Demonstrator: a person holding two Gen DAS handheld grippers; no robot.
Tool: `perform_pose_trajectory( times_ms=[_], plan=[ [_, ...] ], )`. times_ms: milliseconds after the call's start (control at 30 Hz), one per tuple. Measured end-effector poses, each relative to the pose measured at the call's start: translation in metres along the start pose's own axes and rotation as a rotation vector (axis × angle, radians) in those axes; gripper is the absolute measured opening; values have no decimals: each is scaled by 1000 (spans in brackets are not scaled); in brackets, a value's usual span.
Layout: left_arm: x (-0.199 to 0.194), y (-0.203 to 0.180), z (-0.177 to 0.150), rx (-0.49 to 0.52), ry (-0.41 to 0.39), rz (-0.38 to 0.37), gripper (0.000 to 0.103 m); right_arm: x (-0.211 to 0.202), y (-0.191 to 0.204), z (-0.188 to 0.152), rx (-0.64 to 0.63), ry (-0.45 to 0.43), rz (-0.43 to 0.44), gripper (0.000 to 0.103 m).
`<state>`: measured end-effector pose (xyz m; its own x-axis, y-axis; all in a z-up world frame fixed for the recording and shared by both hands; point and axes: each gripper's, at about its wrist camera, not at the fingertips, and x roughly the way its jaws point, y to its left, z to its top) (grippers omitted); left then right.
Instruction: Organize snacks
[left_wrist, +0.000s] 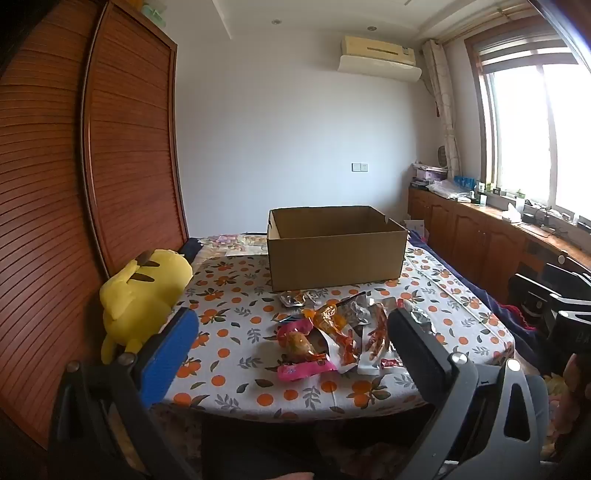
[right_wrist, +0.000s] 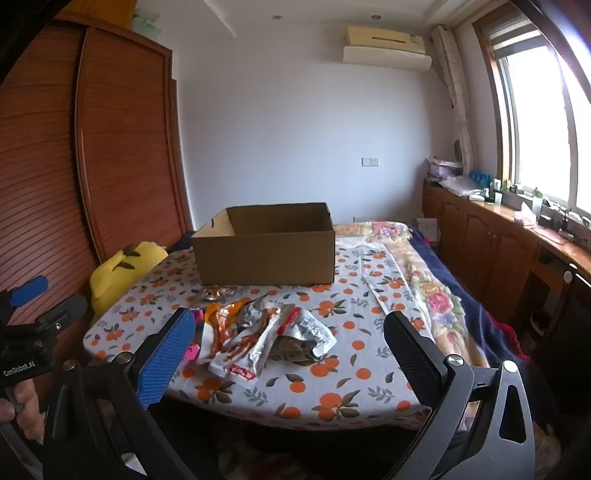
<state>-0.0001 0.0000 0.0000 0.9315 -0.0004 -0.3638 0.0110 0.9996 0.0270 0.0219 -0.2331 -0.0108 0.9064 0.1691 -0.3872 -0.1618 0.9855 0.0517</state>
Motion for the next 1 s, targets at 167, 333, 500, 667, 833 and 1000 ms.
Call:
perform_pose_trajectory(
  times_ms=[167,333,500,667,833,1000],
  plan=[
    [0,0,0,2,4,3,103,0,0,0,-1,-7,0,103],
    [0,0,0,3,4,2,103,0,1,0,-3,-6,0,103],
    [0,0,0,2,2,1,103,-1,0,0,-3,-9,-1,103],
    [0,0,0,3,2,1,103,-1,1,0,-5,-10,0,103],
    [0,0,0,3,0,1,103,-2,-1,1,-6,-10,1,103],
    [0,0,0,3,0,2,103,-2,0,1,-8,-12,0,103]
  ],
)
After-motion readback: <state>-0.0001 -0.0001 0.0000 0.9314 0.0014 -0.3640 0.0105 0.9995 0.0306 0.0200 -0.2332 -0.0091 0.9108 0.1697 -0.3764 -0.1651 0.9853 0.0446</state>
